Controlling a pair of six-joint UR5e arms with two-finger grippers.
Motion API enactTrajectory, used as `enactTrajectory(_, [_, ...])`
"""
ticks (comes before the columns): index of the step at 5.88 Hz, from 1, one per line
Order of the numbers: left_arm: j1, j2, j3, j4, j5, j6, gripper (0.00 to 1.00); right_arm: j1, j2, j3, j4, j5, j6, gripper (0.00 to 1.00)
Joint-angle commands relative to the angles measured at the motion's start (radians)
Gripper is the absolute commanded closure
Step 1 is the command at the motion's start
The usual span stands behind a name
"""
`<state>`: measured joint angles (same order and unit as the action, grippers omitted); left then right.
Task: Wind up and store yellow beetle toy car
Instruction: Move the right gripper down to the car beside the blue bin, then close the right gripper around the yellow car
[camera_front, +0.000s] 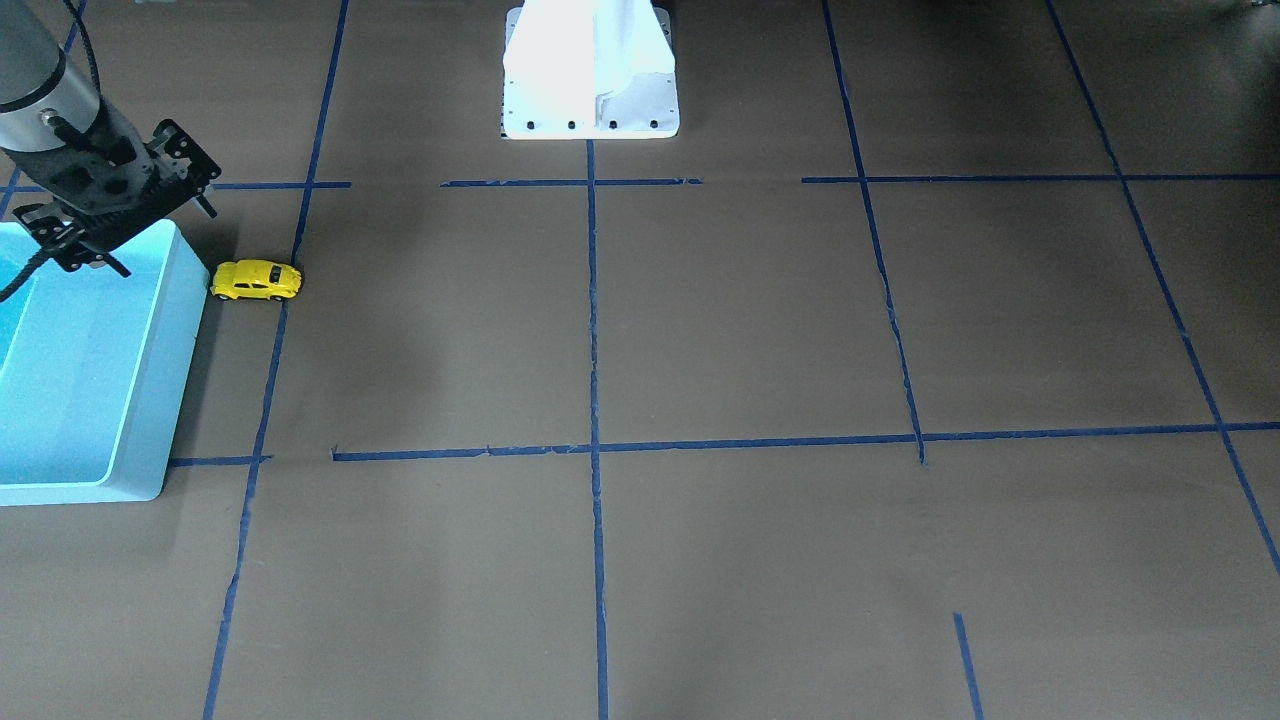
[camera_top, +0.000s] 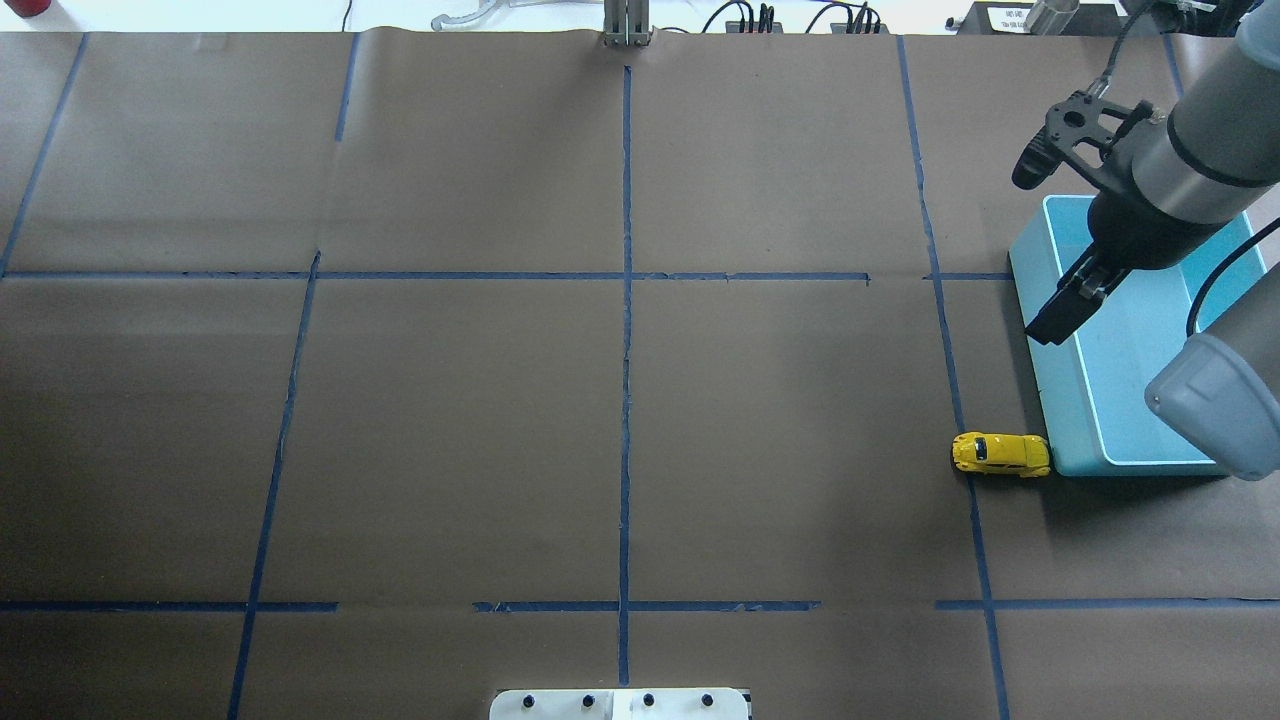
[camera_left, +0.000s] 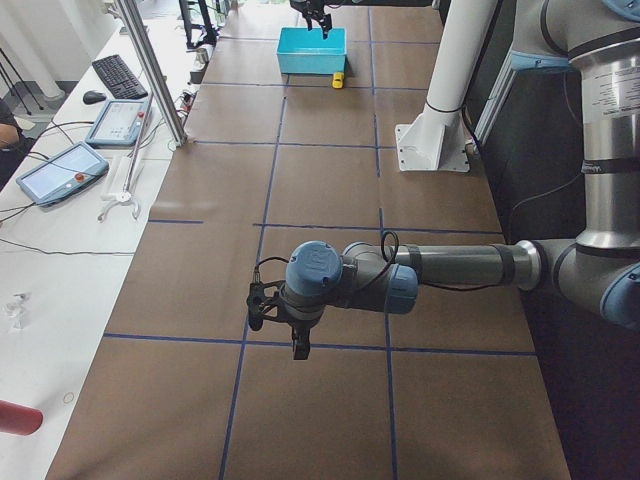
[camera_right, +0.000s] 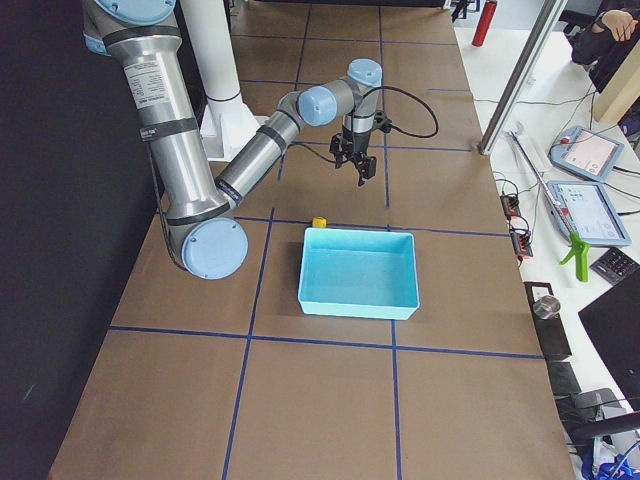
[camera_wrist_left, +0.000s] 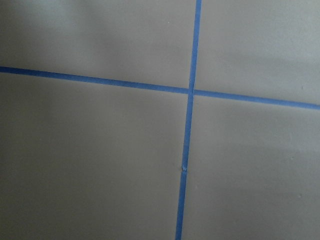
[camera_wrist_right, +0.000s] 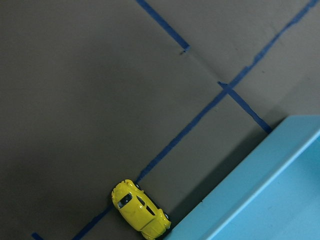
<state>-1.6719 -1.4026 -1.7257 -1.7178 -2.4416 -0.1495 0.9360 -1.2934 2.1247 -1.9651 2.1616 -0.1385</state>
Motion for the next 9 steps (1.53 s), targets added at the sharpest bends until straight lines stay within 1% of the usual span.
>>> enactTrajectory(1, [0.004, -0.006, 0.006, -0.002, 0.001, -0.004, 0.00, -0.058, -0.020, -0.009, 0.078, -0.002, -0.189, 0.00])
enactTrajectory(2, [0.007, -0.001, 0.002, -0.002, 0.003, -0.004, 0.00, -0.092, -0.061, -0.003, 0.150, 0.000, -0.208, 0.00])
enactTrajectory(3, [0.008, 0.014, -0.008, -0.003, 0.004, -0.004, 0.00, -0.126, -0.189, 0.001, 0.342, -0.003, -0.211, 0.00])
enactTrajectory(4, [0.008, 0.013, -0.002, -0.002, 0.003, -0.007, 0.00, -0.169, -0.334, -0.015, 0.585, -0.009, -0.199, 0.00])
enactTrajectory(5, [0.008, 0.004, 0.018, 0.001, -0.008, -0.013, 0.00, -0.201, -0.352, -0.023, 0.603, -0.016, -0.201, 0.00])
enactTrajectory(6, [0.008, -0.004, 0.020, 0.001, 0.004, -0.012, 0.00, -0.238, -0.360, -0.026, 0.604, -0.093, -0.207, 0.00])
enactTrajectory(8, [0.008, -0.004, 0.087, -0.011, -0.010, -0.004, 0.00, -0.263, -0.350, -0.086, 0.621, -0.127, -0.211, 0.00])
enactTrajectory(9, [0.008, -0.004, 0.074, -0.029, -0.001, -0.005, 0.00, -0.279, -0.330, -0.123, 0.621, -0.134, -0.216, 0.00])
